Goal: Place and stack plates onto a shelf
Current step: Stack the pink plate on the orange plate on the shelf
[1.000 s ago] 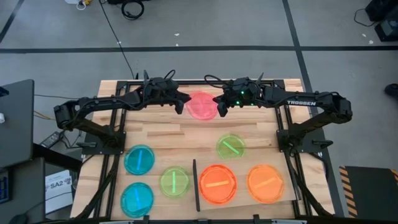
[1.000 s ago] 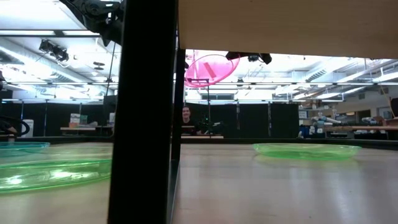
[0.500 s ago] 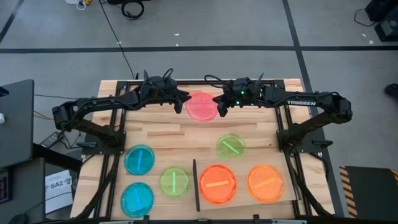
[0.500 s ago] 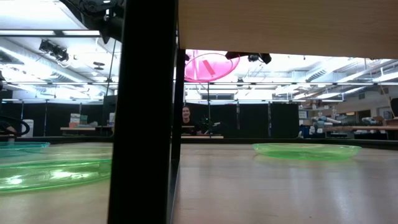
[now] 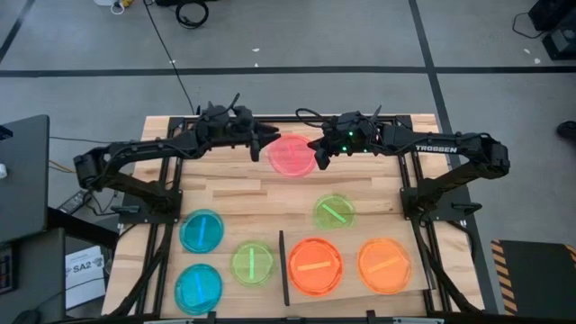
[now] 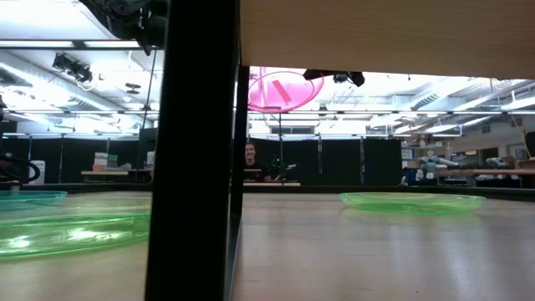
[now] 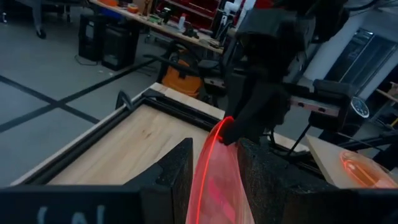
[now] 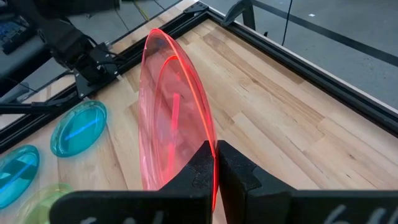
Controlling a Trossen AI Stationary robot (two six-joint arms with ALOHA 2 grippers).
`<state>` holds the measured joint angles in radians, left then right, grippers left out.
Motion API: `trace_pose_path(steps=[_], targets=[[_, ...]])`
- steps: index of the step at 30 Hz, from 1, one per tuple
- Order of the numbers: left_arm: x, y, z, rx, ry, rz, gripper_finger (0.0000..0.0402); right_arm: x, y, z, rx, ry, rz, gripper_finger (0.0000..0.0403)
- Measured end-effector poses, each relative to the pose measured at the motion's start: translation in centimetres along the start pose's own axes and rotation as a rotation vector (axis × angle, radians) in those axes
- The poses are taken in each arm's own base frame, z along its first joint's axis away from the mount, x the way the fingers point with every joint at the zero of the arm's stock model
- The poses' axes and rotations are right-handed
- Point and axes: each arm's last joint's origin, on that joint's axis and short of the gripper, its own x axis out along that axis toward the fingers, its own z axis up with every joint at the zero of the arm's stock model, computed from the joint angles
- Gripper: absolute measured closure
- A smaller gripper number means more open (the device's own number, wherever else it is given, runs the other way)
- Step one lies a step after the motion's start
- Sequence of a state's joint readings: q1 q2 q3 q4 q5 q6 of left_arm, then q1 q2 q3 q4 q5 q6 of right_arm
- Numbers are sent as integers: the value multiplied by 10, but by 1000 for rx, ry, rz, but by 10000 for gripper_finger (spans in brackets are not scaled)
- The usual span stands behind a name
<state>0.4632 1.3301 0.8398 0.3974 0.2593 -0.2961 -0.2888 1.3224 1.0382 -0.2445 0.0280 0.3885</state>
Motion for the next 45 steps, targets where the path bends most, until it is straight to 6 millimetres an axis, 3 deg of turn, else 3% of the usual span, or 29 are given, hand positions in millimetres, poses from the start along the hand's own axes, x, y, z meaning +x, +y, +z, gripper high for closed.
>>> trace_pose_path(steps=[9, 14, 20, 28, 37, 45], targets=[[-17, 11, 8, -7, 29, 69, 269, -2, -2, -4, 0, 42, -20, 385], [-30, 17, 5, -6, 129, 128, 269, -17, -2, 1, -4, 11, -8, 385], [-32, 19, -8, -40, 254, 156, 269, -49, -2, 7, 31, -14, 70, 385], [-30, 13, -20, -58, 350, 148, 269, -106, 0, -1, 105, 71, 242, 385], [-26, -2, -24, -41, 367, 94, 269, -161, -2, -24, 163, 212, 398, 384], [-22, -19, -30, -33, 389, 35, 269, -187, 3, -47, 230, 415, 514, 384]])
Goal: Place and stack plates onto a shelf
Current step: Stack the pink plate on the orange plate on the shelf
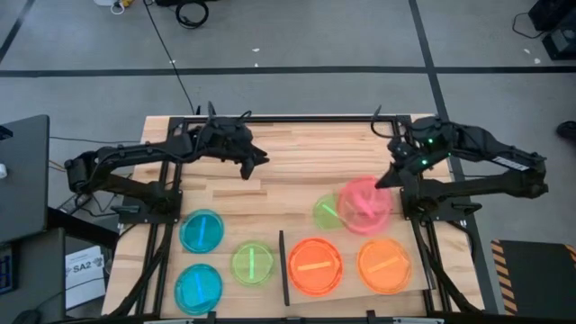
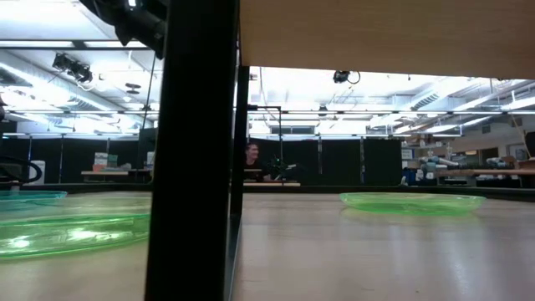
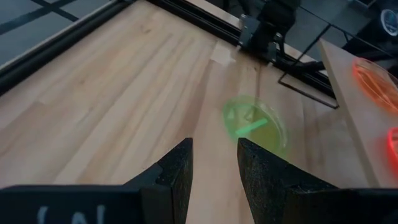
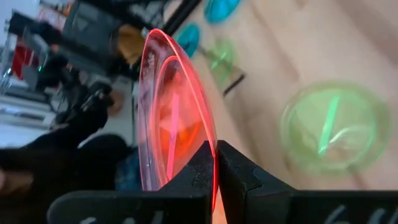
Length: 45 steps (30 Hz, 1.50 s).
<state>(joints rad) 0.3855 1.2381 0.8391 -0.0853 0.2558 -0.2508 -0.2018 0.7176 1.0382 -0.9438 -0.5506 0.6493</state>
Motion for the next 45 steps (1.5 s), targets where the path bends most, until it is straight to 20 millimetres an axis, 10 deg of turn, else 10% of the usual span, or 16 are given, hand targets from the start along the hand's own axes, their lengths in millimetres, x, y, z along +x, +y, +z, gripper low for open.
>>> trace_pose_path(steps=[18, 45], targets=[[7, -39, -12, 70, 53, -129, 269, 24, 21, -30, -6, 264, -21, 383], [7, -43, -13, 80, 40, -81, 269, 79, 42, -60, -78, 545, -131, 383]])
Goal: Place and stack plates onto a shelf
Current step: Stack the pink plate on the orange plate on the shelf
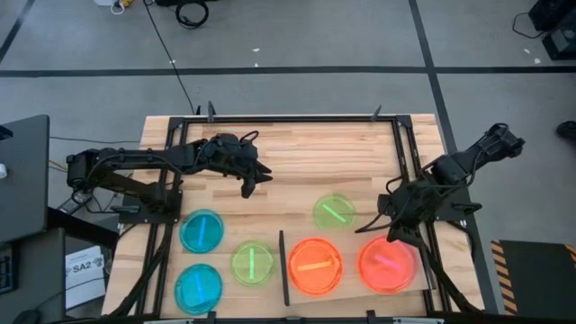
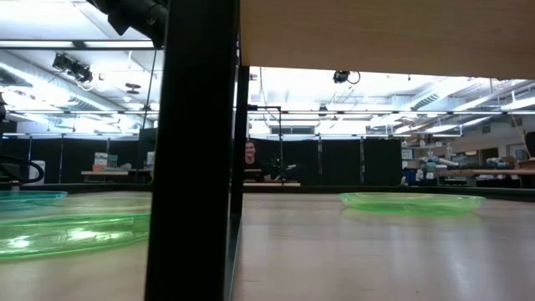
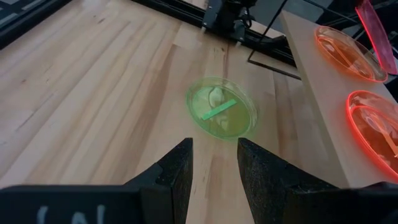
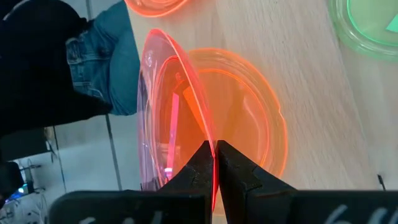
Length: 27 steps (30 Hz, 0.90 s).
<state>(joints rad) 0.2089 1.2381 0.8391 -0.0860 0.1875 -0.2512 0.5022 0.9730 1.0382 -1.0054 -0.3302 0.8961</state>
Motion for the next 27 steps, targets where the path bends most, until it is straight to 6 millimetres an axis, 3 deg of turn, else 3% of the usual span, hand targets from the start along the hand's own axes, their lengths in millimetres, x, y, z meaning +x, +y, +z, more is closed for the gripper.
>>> trace_pose_path(steps=[18, 27], targets=[[0, 0, 0, 0, 0, 0, 269, 6, 0, 3, 10, 23, -15, 381], [0, 0, 0, 0, -1, 0, 269, 6, -2, 1, 22, 45, -36, 341]])
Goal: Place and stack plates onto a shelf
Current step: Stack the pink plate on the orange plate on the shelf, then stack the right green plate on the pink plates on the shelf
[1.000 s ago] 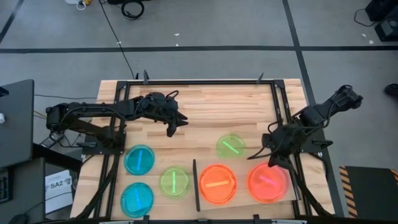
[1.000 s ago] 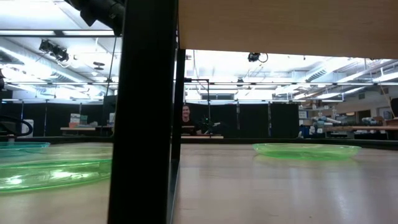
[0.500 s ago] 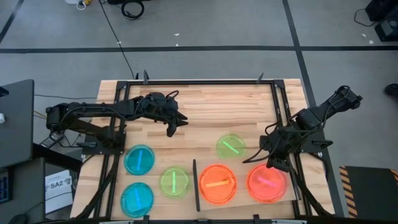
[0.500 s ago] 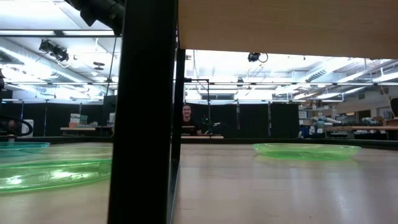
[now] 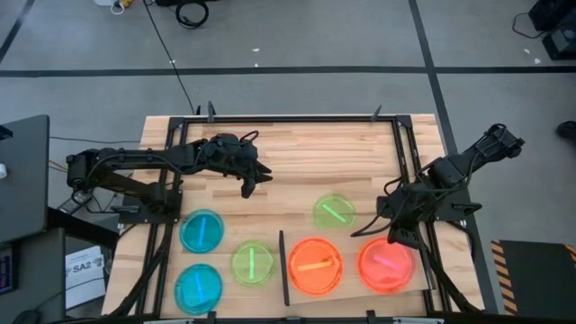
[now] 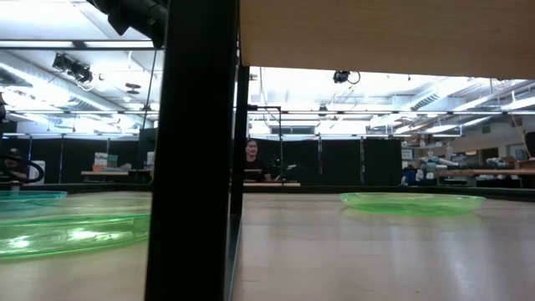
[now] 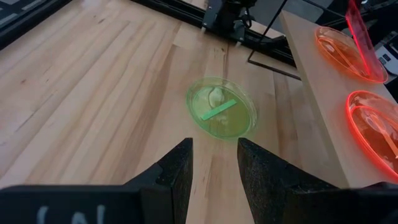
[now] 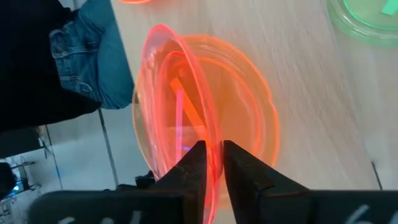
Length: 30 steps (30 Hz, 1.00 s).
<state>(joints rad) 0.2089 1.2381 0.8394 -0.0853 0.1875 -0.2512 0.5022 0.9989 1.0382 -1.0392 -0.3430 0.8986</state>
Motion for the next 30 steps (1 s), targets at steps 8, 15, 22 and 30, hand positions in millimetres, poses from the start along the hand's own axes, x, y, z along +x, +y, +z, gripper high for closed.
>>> trace_pose_path(steps=[8, 15, 22, 30], targets=[[0, 0, 0, 0, 0, 0, 269, 0, -4, -3, 18, 24, -46, 305], [0, 0, 0, 0, 0, 0, 269, 0, -5, -3, 42, 20, -53, 278], [0, 0, 0, 0, 0, 0, 269, 0, -8, -3, 49, -21, -121, 247], [0, 0, 0, 0, 0, 0, 269, -1, -12, -7, 33, 9, -170, 227]])
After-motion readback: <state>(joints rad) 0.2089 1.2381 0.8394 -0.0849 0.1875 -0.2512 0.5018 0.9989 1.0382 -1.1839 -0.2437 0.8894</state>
